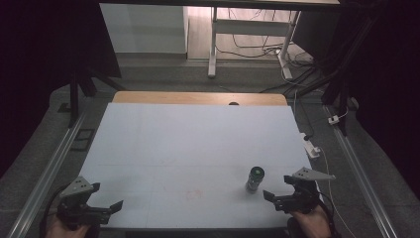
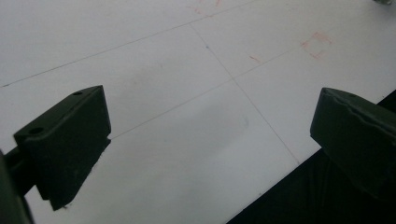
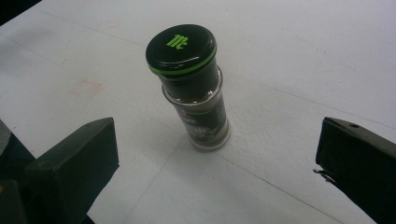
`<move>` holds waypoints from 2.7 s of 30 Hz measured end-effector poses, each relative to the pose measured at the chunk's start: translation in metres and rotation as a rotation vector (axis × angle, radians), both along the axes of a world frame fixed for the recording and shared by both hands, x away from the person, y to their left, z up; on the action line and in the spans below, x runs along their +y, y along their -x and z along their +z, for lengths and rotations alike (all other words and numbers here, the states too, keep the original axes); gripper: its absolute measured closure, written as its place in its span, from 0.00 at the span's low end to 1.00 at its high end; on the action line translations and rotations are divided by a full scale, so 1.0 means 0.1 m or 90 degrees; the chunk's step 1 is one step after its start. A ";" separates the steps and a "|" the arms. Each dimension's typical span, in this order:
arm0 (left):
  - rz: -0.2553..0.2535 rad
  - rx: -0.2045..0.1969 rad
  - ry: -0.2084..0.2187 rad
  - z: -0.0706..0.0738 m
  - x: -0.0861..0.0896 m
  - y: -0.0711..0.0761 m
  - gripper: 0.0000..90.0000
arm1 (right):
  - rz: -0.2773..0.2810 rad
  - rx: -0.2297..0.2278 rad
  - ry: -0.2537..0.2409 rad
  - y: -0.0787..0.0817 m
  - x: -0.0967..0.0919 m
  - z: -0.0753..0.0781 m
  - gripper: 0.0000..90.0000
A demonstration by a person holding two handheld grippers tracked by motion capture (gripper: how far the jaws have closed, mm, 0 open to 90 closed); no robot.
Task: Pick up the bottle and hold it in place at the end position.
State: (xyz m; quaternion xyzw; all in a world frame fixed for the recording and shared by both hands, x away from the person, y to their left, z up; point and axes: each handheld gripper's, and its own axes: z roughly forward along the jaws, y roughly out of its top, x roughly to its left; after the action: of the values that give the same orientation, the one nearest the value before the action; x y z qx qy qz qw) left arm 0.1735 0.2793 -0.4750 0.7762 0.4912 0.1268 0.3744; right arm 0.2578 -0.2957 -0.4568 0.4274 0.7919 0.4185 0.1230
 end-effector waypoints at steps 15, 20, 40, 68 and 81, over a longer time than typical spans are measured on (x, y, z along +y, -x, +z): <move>-0.001 0.000 0.021 0.00 0.05 0.02 0.00 | 0.005 0.014 0.013 -0.03 0.03 -0.01 0.00; 0.000 0.002 0.020 0.00 0.04 0.01 0.00 | 0.007 0.013 0.022 -0.03 0.05 -0.01 0.00; 0.000 0.007 0.019 0.00 0.04 0.00 0.00 | 0.037 0.008 0.027 -0.04 0.12 0.02 0.00; 0.000 0.009 0.014 -0.01 0.03 0.00 0.00 | 0.121 0.001 0.077 -0.36 0.36 -0.16 0.00; -0.001 0.010 0.013 -0.01 0.03 -0.01 0.00 | 0.133 0.021 0.123 -0.49 0.42 -0.37 0.00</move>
State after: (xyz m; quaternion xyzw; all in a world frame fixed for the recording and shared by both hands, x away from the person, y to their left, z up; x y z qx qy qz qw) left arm 0.1741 0.2820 -0.4757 0.7737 0.4947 0.1156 0.3786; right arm 0.3071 -0.2538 -0.4933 0.3353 0.8707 0.3437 0.1066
